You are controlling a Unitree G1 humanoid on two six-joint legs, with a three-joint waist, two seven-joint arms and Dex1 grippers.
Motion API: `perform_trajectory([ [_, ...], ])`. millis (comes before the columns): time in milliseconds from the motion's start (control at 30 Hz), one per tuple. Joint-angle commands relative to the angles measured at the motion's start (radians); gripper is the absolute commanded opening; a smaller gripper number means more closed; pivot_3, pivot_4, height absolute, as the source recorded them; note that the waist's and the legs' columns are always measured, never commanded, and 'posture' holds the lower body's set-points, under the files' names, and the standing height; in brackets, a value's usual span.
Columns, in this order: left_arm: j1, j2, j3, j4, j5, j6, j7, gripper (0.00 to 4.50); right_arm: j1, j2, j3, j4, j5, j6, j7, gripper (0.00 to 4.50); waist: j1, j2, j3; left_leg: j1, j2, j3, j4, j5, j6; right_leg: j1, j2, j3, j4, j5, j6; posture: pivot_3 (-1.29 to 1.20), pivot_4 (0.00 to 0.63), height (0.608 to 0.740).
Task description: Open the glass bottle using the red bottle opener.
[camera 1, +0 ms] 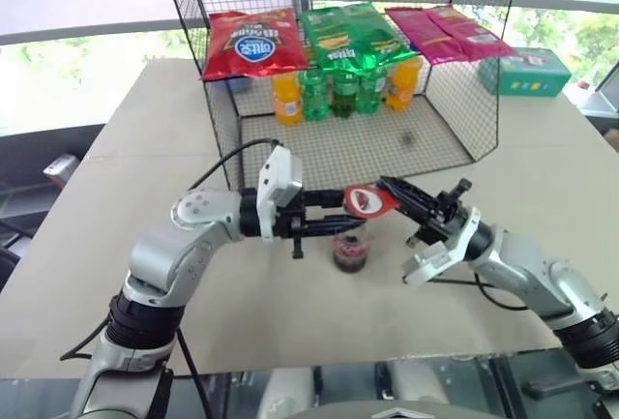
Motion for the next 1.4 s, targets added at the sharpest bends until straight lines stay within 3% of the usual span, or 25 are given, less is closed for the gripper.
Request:
perform_trajectory([
  [33,-0.008,-0.014,-0.034,-0.001,-0.002,-0.016,-0.021,1.10,-0.035,-0.042,0.017,0.004,-0.018,-0.003,0.146,0.00,0.002,0.000,0.000,-0.001,0.000,0.000,0.000,0.000,0.000,0.000,0.000,0.000,-0.001,0.000,0.000,0.00,0.150,0.740],
  [333,-0.013,-0.018,-0.046,0.003,0.006,-0.034,-0.027,1.10,-0.085,-0.021,-0.007,-0.027,0.025,0.001,0.219,0.00,0.007,-0.002,0.002,-0.002,0.000,0.000,0.000,0.000,0.000,0.000,-0.001,-0.001,-0.003,0.000,0.000,0.00,0.150,0.740],
  [600,-0.017,-0.014,-0.046,0.007,0.006,-0.038,-0.034,1.10,-0.090,-0.068,-0.069,-0.042,0.085,-0.015,0.274,0.00,0.000,-0.001,0.003,-0.002,0.001,0.000,-0.003,0.000,0.000,-0.001,0.000,-0.002,-0.004,0.001,-0.002,0.00,0.150,0.740],
  [867,-0.011,-0.019,-0.046,-0.001,0.004,-0.046,-0.027,1.10,-0.184,0.040,-0.130,-0.148,0.243,0.157,0.370,0.00,0.002,-0.002,0.014,-0.003,0.001,-0.001,-0.003,0.000,0.000,-0.002,0.000,-0.002,-0.004,0.002,-0.003,0.00,0.150,0.740],
  [1033,-0.007,-0.016,-0.046,-0.007,0.001,-0.052,-0.026,1.10,-0.049,0.048,-0.233,-0.245,0.344,0.284,0.413,0.00,0.012,-0.002,0.014,-0.009,0.001,-0.003,-0.004,0.000,0.000,-0.003,-0.001,-0.005,-0.010,0.002,-0.003,0.00,0.150,0.740],
  [1167,-0.003,-0.018,-0.046,-0.011,-0.003,-0.057,-0.022,1.10,0.157,0.092,-0.339,-0.324,0.467,0.496,0.446,0.00,0.018,-0.001,0.014,-0.017,0.001,-0.004,-0.004,0.002,-0.003,-0.007,-0.001,-0.007,-0.014,0.002,-0.003,0.00,0.150,0.740],
  [1400,0.001,-0.022,-0.045,-0.010,0.000,-0.072,-0.018,1.10,0.381,0.184,-0.352,-0.369,0.623,0.825,0.502,0.00,0.020,0.001,0.015,-0.019,0.000,-0.004,-0.004,-0.001,0.001,-0.010,0.000,-0.007,-0.014,0.002,-0.002,0.00,0.150,0.740],
])
